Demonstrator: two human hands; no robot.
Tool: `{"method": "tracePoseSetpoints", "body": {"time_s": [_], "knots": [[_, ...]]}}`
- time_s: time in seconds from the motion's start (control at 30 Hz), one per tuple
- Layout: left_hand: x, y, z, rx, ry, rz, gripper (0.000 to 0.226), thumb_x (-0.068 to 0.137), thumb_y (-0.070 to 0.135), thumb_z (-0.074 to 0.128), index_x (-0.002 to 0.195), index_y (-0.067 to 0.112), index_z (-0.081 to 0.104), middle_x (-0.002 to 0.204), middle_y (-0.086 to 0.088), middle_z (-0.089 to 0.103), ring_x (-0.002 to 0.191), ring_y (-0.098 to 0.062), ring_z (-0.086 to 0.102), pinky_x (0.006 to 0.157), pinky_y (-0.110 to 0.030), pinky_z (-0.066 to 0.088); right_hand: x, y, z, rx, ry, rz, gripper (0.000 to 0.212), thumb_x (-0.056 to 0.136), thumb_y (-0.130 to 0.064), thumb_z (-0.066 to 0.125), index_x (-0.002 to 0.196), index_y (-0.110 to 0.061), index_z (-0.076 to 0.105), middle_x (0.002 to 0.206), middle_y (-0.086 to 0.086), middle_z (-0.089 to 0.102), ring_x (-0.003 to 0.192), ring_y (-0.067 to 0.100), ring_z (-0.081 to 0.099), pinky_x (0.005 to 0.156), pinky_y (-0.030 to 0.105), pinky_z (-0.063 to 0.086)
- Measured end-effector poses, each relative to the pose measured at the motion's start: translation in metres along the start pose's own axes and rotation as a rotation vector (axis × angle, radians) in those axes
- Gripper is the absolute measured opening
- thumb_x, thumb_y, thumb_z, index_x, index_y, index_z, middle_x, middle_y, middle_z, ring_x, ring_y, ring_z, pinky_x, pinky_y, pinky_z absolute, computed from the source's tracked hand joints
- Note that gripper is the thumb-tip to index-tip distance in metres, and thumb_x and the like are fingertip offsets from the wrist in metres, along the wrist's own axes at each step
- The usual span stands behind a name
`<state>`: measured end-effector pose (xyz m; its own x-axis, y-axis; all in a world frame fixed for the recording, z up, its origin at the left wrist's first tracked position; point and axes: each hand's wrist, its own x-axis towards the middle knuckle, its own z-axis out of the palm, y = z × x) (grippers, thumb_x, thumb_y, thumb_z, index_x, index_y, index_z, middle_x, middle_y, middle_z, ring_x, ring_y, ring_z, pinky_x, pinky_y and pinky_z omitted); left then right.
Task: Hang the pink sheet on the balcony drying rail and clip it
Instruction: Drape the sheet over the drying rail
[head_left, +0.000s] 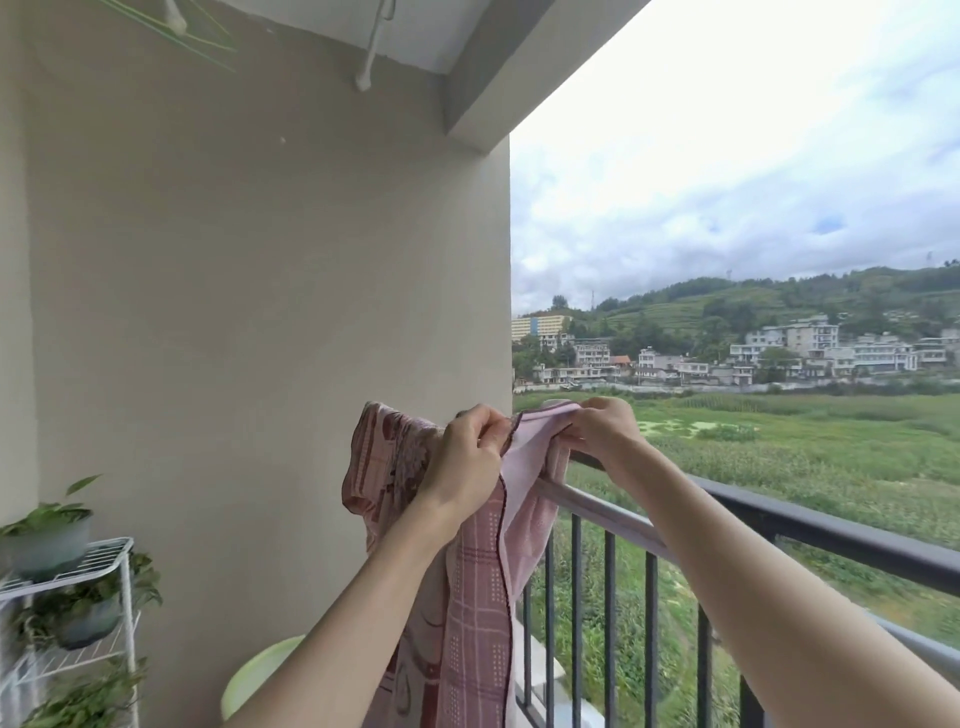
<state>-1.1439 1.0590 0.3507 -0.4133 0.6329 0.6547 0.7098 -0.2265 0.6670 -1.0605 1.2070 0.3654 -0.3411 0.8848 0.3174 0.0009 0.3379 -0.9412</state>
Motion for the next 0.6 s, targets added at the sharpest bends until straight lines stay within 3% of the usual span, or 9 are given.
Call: {"method": "tracePoseSetpoints", "body": {"time_s": [0.03,0.1,0.2,0.3,0.4,0.47,0.53,0.6], "knots": [[-0.001,0.009,0.007,-0.013,-0.028,-0.011,0.027,0.097,0.022,0.044,0.072,0.018,0.053,0.063,0.007,0.045,0.073,-0.011,0.047,0.067,-0.026,0.037,-0.004,-0.007,-0.016,0.059,0.006,0.0,0.021,0.079,0.012,0.052,0.069,-0.002,0.063,0.089,0.022,0.068,0.085,0.031,0.066,0.085,0.04,0.056],[-0.011,0.045,0.023,0.001,-0.068,-0.012,0.027,0.096,0.029,0.043,0.072,0.025,0.052,0.066,0.009,0.051,0.074,-0.019,0.05,0.073,-0.033,0.039,-0.024,-0.025,-0.063,0.127,-0.001,-0.049,0.019,0.077,0.015,0.054,0.071,0.001,0.066,0.08,0.016,0.067,0.079,0.026,0.064,0.08,0.032,0.057],[-0.02,0.073,0.023,-0.014,-0.104,0.027,0.025,0.097,0.029,0.04,0.076,0.023,0.052,0.069,0.007,0.051,0.071,-0.015,0.049,0.072,-0.033,0.038,-0.046,-0.039,-0.098,0.156,-0.049,-0.137,0.018,0.086,0.006,0.052,0.095,0.0,0.067,0.081,0.009,0.066,0.078,0.019,0.061,0.072,0.024,0.053],[-0.037,0.082,0.02,0.002,-0.149,0.03,0.025,0.096,0.034,0.04,0.079,0.021,0.053,0.068,0.003,0.05,0.067,-0.013,0.048,0.075,-0.033,0.039,-0.072,-0.04,-0.116,0.13,-0.115,-0.157,0.018,0.089,0.001,0.051,0.09,-0.007,0.067,0.081,0.007,0.066,0.076,0.017,0.06,0.069,0.026,0.048],[-0.057,0.089,0.025,0.012,-0.272,0.009,0.042,0.084,0.058,0.05,0.105,0.021,0.053,0.095,0.004,0.056,0.097,-0.015,0.053,0.099,-0.039,0.038,-0.093,-0.04,-0.123,0.126,-0.07,-0.162,0.021,0.088,0.002,0.052,0.082,-0.01,0.068,0.082,0.009,0.067,0.077,0.02,0.061,0.071,0.03,0.05],[-0.068,0.098,0.036,0.015,-0.272,0.041,0.041,0.086,0.048,0.055,0.112,0.017,0.05,0.098,0.009,0.049,0.093,-0.01,0.049,0.086,-0.028,0.041,-0.103,-0.041,-0.132,0.152,0.025,-0.152,0.018,0.089,0.002,0.051,0.089,-0.006,0.068,0.088,0.01,0.067,0.083,0.023,0.061,0.079,0.034,0.052],[-0.074,0.112,0.05,0.039,-0.189,0.154,0.021,0.091,0.035,0.053,0.081,0.017,0.052,0.069,0.01,0.05,0.06,-0.005,0.044,0.062,-0.017,0.038,-0.11,-0.04,-0.147,0.154,0.13,-0.128,0.02,0.09,-0.001,0.053,0.107,-0.002,0.065,0.1,0.01,0.065,0.093,0.023,0.059,0.089,0.036,0.05],[-0.079,0.126,0.061,0.037,-0.153,0.194,0.036,0.093,0.031,0.05,0.062,0.018,0.039,0.051,0.008,0.036,0.045,-0.005,0.032,0.046,-0.014,0.03,-0.119,-0.038,-0.165,0.117,0.199,-0.121,0.026,0.09,-0.003,0.055,0.115,-0.002,0.063,0.107,0.008,0.064,0.099,0.022,0.059,0.095,0.037,0.048]]}}
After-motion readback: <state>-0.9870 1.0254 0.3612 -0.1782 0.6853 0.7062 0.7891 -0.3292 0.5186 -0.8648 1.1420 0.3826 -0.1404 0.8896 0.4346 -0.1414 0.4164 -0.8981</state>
